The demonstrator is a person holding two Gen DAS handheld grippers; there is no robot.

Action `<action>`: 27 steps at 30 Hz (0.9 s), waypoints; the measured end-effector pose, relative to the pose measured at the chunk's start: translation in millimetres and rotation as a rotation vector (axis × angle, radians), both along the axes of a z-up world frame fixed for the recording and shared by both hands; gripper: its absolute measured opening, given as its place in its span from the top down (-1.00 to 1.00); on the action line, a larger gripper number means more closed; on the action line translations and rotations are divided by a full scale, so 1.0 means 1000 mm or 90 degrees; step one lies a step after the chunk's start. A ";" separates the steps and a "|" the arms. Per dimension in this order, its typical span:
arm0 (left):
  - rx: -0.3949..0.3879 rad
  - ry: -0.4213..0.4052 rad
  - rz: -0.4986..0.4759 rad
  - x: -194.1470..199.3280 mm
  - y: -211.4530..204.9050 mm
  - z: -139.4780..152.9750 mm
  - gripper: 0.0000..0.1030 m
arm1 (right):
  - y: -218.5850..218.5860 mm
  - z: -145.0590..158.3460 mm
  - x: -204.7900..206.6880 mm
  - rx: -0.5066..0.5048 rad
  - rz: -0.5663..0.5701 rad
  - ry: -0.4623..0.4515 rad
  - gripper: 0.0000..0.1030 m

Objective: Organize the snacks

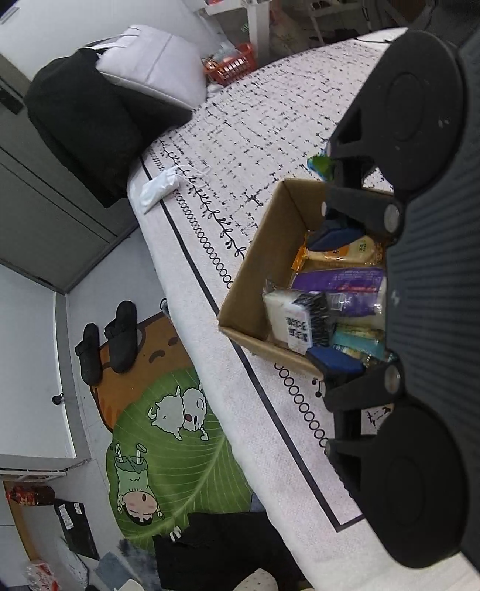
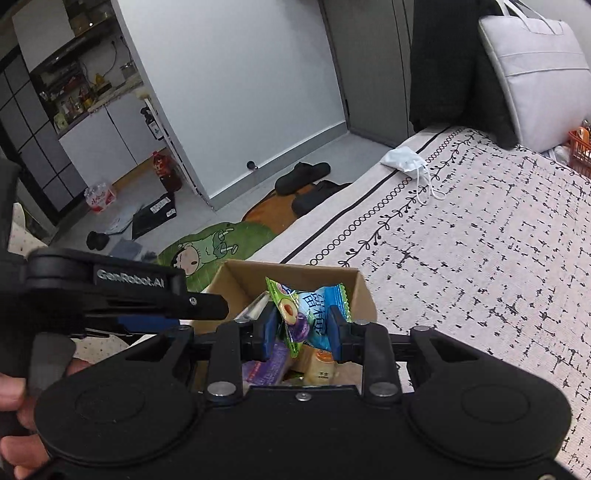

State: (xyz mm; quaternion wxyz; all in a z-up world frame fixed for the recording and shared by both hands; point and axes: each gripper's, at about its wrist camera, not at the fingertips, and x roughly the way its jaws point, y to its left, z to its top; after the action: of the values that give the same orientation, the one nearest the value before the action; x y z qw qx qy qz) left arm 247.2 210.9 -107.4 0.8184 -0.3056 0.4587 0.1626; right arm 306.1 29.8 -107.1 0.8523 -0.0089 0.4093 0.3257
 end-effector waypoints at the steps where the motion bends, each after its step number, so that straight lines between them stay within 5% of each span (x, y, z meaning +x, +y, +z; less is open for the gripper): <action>1: 0.001 -0.001 0.001 -0.002 0.001 0.002 -0.17 | 0.001 0.001 0.000 0.000 -0.005 0.002 0.46; 8: -0.003 -0.020 0.002 -0.020 0.004 0.019 -0.51 | 0.000 0.014 0.001 0.018 -0.044 0.006 0.25; 10: -0.003 -0.023 0.004 -0.026 0.006 0.025 -0.54 | -0.004 0.019 0.000 0.028 -0.050 0.007 0.09; 20: 0.006 -0.058 -0.004 -0.059 -0.009 0.057 -0.71 | -0.028 0.047 -0.028 0.042 -0.075 -0.009 -0.02; 27: 0.016 -0.077 -0.014 -0.084 -0.027 0.072 -0.88 | -0.056 0.064 -0.055 0.037 -0.098 -0.025 -0.32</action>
State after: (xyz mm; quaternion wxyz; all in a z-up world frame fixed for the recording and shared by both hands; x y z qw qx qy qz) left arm 163.5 184.3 -35.2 0.8502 -0.2995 0.4095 0.1408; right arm 250.7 -26.5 -43.1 0.8826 0.0407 0.3823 0.2704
